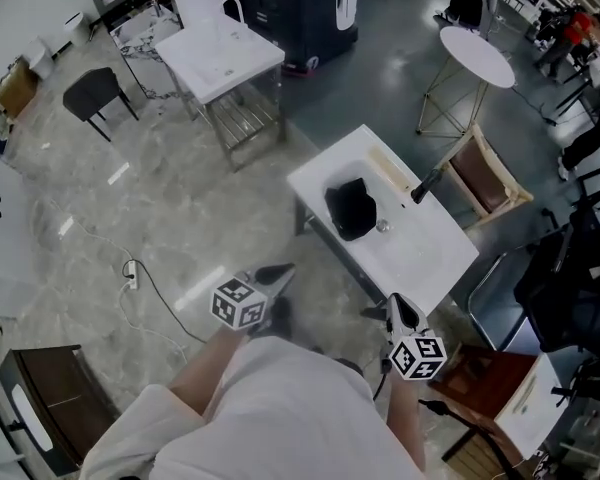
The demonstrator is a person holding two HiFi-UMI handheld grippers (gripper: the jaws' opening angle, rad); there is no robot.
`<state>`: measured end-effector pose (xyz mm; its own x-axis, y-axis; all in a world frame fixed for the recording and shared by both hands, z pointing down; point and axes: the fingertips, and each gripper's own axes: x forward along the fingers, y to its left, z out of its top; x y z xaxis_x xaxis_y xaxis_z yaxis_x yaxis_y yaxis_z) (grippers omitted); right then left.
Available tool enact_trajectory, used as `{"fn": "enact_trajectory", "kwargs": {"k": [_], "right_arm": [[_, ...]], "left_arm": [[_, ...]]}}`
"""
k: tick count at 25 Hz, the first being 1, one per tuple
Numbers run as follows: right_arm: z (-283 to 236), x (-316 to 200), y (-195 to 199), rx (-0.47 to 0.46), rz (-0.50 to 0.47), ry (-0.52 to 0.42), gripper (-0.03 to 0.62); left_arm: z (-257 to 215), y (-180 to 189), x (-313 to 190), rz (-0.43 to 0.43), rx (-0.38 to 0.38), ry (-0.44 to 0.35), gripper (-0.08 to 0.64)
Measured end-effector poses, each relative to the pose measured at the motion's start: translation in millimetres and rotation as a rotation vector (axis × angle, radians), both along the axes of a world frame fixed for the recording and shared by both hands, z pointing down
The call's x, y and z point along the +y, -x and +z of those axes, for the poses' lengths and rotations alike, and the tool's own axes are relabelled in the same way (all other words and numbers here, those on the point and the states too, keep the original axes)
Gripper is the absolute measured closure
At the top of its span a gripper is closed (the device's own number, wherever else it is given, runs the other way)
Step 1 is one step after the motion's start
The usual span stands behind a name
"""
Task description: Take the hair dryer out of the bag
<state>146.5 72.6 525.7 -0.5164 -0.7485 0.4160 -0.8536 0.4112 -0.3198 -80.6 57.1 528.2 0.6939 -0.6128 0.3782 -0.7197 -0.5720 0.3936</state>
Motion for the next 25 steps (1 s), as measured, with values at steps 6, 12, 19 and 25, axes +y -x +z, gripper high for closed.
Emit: {"fn": "enact_trajectory", "kwargs": {"k": [6, 12, 19, 25], "right_arm": [[-2, -23, 23, 0.011, 0.049, 0.013, 0.588], [6, -44, 49, 0.021, 0.105, 0.025, 0.588], [12, -59, 72, 0.025, 0.146, 0.034, 0.588], [20, -71, 79, 0.040, 0.146, 0.053, 0.588]], "left_arm": [[1, 22, -33, 0.052, 0.000, 0.025, 0.561], [8, 37, -59, 0.178, -0.007, 0.019, 0.561], [18, 45, -83, 0.262, -0.010, 0.034, 0.561], [28, 45, -95, 0.288, -0.003, 0.056, 0.561]]}}
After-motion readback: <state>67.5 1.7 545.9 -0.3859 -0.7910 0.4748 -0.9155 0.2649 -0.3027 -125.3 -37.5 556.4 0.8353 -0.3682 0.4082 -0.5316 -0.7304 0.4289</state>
